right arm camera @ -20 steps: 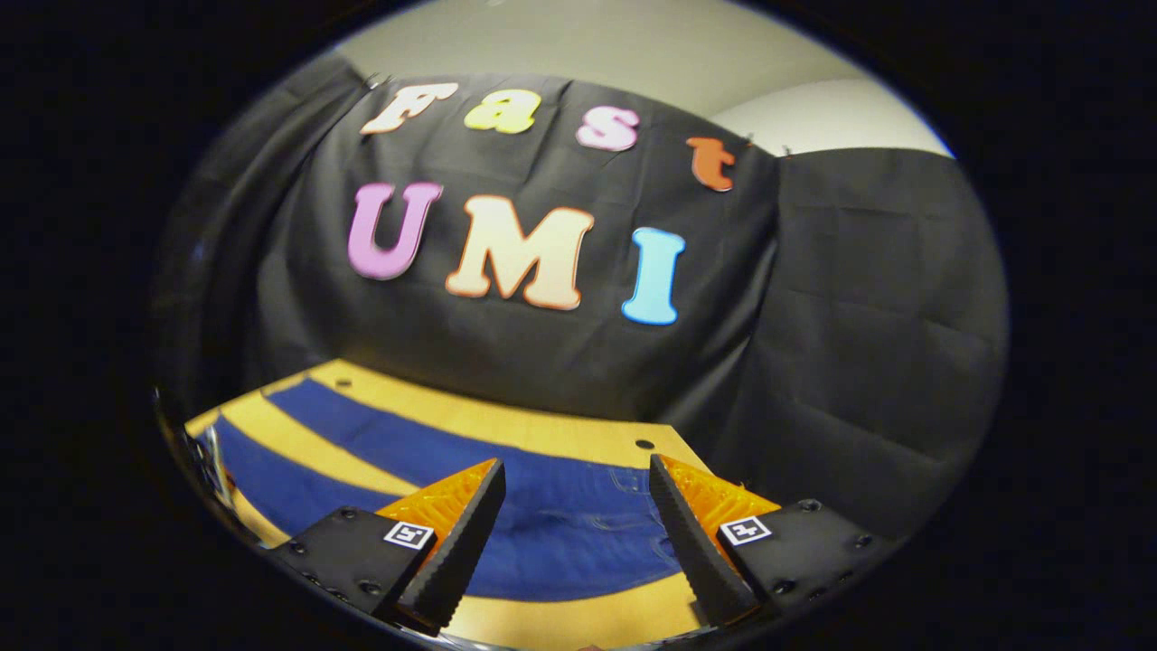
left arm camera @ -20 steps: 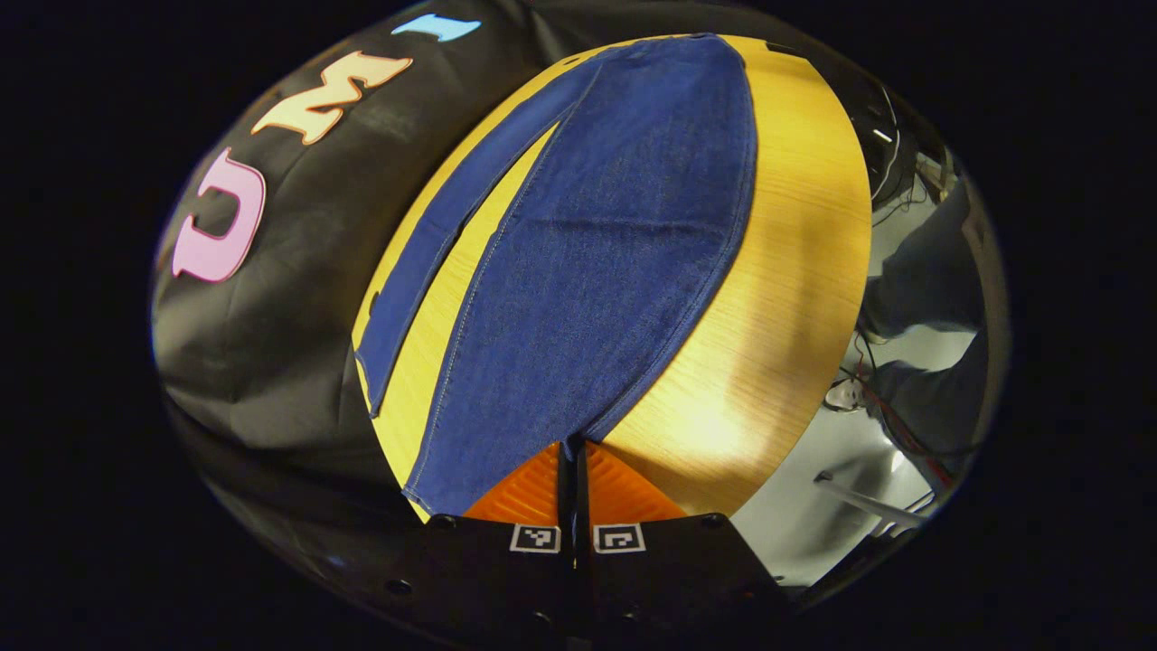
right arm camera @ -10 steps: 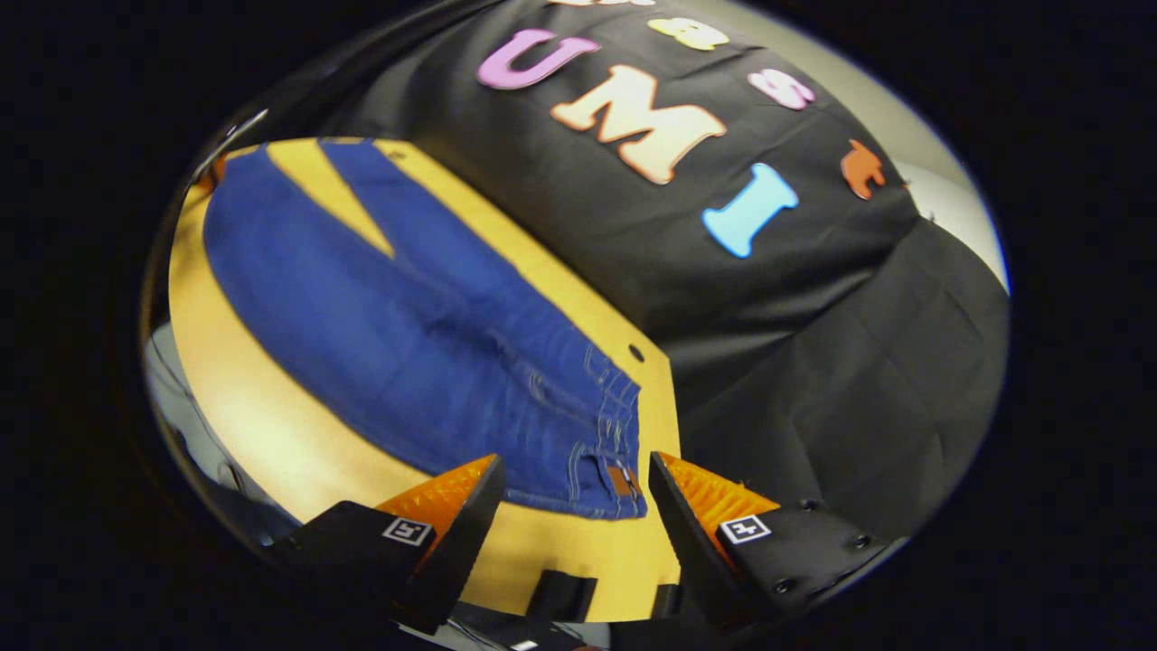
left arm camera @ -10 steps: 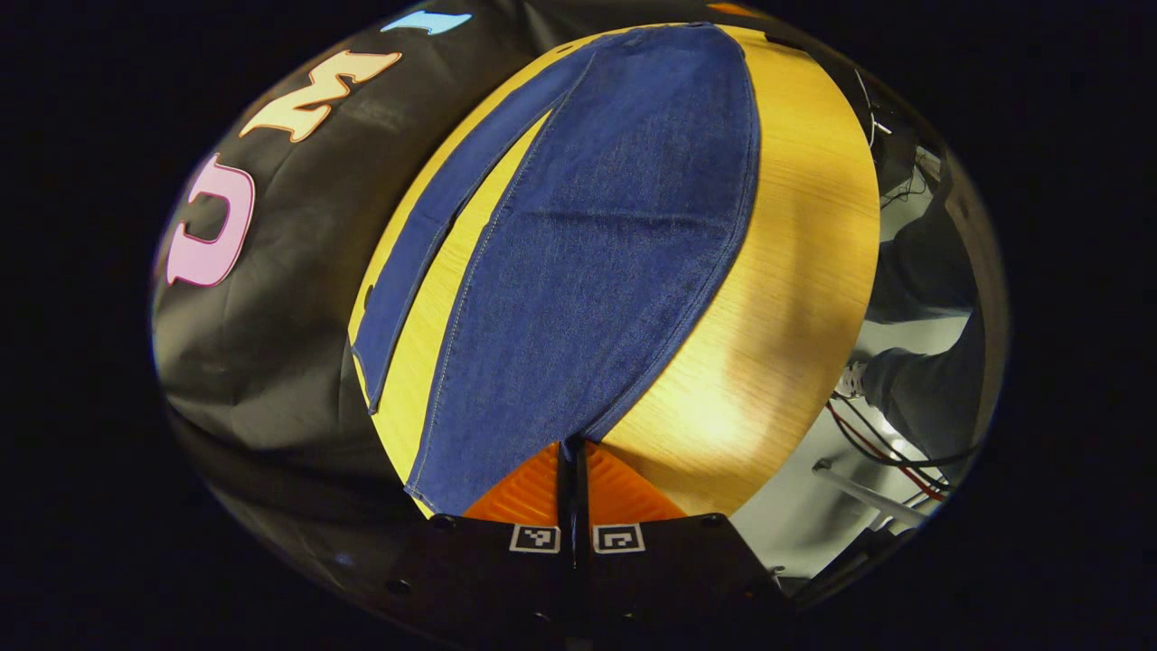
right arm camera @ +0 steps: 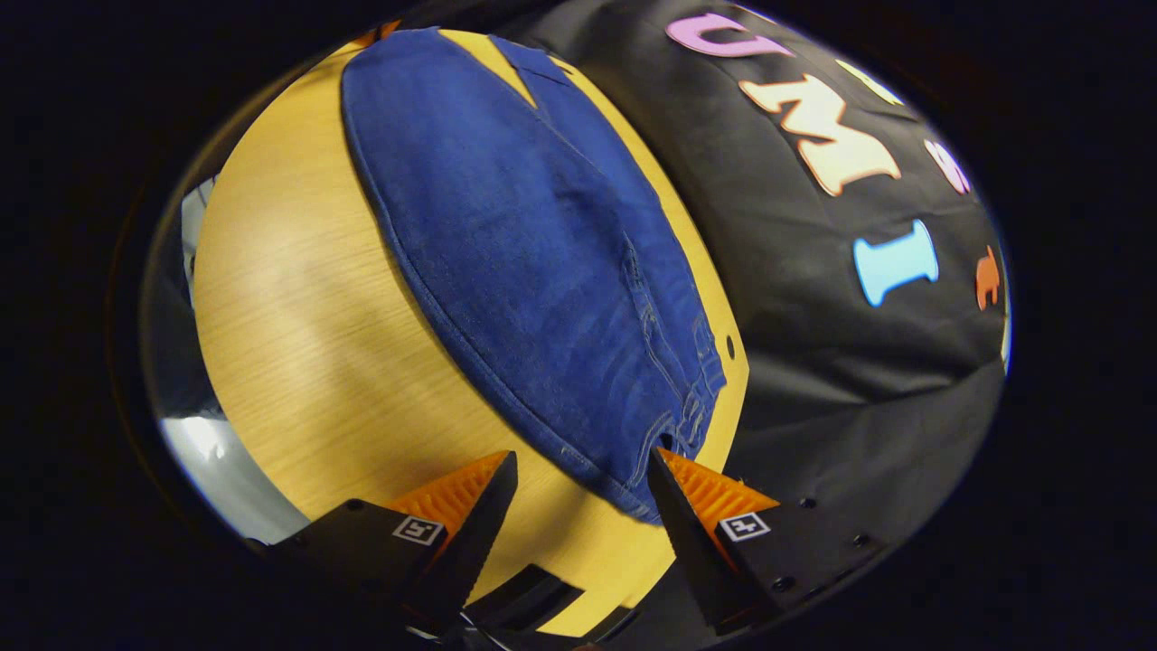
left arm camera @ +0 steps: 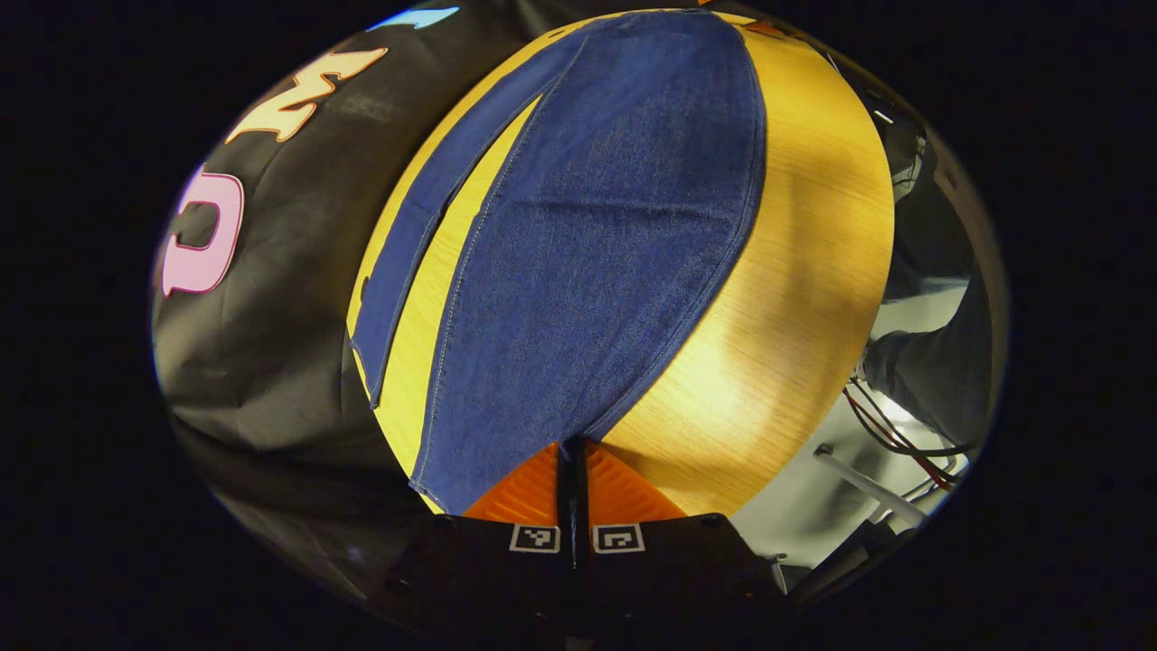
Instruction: Grasp the waist and the cuffs of the jeans and fold them to make the two legs overlap; first hold the waist and fold one-third of the jeans toward the cuffs, then hold the cuffs and fold the remaining one-third in the same direction to finish folding.
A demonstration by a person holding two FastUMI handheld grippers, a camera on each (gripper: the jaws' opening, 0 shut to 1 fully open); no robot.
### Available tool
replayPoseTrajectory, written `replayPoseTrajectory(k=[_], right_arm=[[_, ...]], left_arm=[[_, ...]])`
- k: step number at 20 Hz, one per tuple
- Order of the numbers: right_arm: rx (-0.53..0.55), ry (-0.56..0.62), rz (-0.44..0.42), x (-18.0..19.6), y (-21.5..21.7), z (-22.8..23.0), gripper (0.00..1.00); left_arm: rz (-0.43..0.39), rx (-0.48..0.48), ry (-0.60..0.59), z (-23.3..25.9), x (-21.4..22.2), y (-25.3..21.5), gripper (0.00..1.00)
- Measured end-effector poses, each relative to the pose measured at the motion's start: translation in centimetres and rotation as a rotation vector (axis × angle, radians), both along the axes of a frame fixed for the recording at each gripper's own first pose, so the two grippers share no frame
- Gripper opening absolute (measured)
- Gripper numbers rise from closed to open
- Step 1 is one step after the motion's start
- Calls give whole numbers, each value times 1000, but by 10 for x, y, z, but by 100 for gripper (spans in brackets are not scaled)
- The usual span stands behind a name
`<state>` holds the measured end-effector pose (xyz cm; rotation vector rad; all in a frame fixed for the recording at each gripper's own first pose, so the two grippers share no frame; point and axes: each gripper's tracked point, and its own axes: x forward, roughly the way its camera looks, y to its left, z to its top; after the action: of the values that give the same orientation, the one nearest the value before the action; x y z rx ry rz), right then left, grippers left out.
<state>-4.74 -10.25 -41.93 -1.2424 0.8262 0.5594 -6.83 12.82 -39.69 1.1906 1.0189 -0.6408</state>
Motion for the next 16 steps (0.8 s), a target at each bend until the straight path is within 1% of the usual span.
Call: replayPoseTrajectory(k=[2, 3, 4, 5, 6, 8, 9, 10, 11, 12, 13, 16], right_arm=[[-15, 30, 16, 6, -3, -9, 91], [-24, 39, 33, 10, -2, -13, 84], [-37, 41, 54, 12, -3, -14, 80], [-54, 45, 71, 14, -2, -18, 70], [-71, 47, 86, 14, -4, -25, 64], [-114, 32, 119, 14, -9, -32, 30], [-127, 15, 130, 14, -6, -32, 15], [-128, -6, 122, 20, -11, -33, 0], [-107, -25, 88, 18, -9, -24, 7], [-75, -24, 49, 21, -10, -29, 1], [-59, -37, 23, 23, -10, -24, 3], [-19, -120, -11, 36, 0, 4, 3]], left_arm=[[4, 11, 2, 1, -1, -1, 0], [8, 13, 3, 0, 0, 0, 0], [13, 15, 3, 0, 0, 0, 0], [17, 17, 4, 0, 0, 0, 0], [20, 19, 4, 0, 0, 0, 0], [28, 23, 1, 0, 0, -1, 0], [30, 24, -1, 1, 0, -1, 0], [37, 21, -3, 1, 0, -1, 0], [53, 10, -11, 1, 1, 0, 0], [73, -4, -33, 3, 5, 1, 0], [88, -11, -59, 7, 9, 0, 0], [116, -33, -156, 26, 30, -4, 0]])
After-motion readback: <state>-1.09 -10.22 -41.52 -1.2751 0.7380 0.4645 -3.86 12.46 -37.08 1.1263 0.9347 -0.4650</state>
